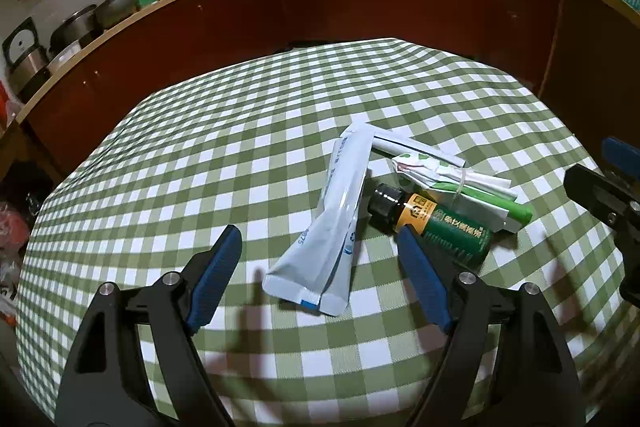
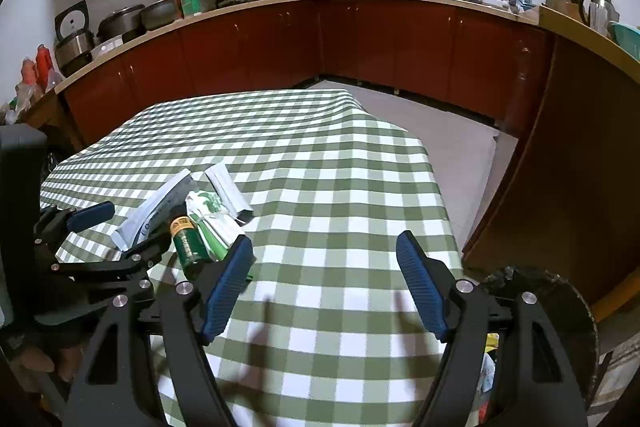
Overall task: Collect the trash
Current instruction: 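Move both tools back over the remaining trash on the table, then grasp the white tube with the left tool while the right tool grasps the green-white packet, then carry the white tube and green-white packet over the bin and open both tools, then move both tools back over the green spray can and white strip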
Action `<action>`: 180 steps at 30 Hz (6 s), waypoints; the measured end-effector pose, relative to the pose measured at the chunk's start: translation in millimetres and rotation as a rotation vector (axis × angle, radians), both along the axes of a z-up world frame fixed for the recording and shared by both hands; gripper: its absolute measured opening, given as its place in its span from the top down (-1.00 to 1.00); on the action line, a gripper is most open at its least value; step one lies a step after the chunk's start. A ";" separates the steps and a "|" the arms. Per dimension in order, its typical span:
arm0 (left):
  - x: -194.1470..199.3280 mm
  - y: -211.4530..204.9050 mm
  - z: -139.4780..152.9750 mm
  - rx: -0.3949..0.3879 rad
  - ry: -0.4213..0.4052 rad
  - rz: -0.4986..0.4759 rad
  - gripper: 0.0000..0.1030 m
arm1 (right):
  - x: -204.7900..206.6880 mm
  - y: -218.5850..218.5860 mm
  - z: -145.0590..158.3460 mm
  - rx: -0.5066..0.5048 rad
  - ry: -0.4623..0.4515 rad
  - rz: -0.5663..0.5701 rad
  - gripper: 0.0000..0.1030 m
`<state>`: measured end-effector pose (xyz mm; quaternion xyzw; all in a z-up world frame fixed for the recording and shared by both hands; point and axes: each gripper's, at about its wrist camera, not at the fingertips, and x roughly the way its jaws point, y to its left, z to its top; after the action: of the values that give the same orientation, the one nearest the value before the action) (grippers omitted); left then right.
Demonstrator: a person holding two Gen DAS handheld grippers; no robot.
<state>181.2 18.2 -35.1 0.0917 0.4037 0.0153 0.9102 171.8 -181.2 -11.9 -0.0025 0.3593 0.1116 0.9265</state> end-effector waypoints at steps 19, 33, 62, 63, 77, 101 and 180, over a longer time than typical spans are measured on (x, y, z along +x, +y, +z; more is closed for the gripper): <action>-12.7 17.1 -5.2 -0.076 0.041 -0.014 0.30 | 5.0 41.6 -3.1 -0.027 0.027 0.072 -0.41; -26.3 67.1 -3.9 -0.084 0.061 0.107 0.30 | 18.3 74.9 -10.6 -0.083 0.065 0.147 -0.24; -47.2 66.2 5.2 -0.107 0.028 0.120 0.31 | -16.0 72.3 -7.0 -0.089 0.069 0.140 0.38; -49.2 64.5 7.0 -0.109 0.024 0.117 0.31 | -18.7 69.5 -5.5 -0.089 0.062 0.133 0.38; -78.6 5.9 34.0 -0.128 -0.041 0.030 0.31 | -50.7 2.5 9.6 -0.080 0.001 -0.008 0.39; -80.8 -167.3 26.2 -0.126 -0.075 -0.212 0.31 | -78.6 -122.2 4.8 -0.169 -0.065 -0.303 0.39; -54.5 -131.6 16.1 -0.086 -0.039 -0.034 -0.28 | -59.7 -113.5 6.5 -0.109 -0.085 -0.253 -0.01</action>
<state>126.8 -113.4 -19.0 0.0590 0.3847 -0.0160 0.9210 112.0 -294.8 -5.4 -0.0123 0.3226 -0.0262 0.9461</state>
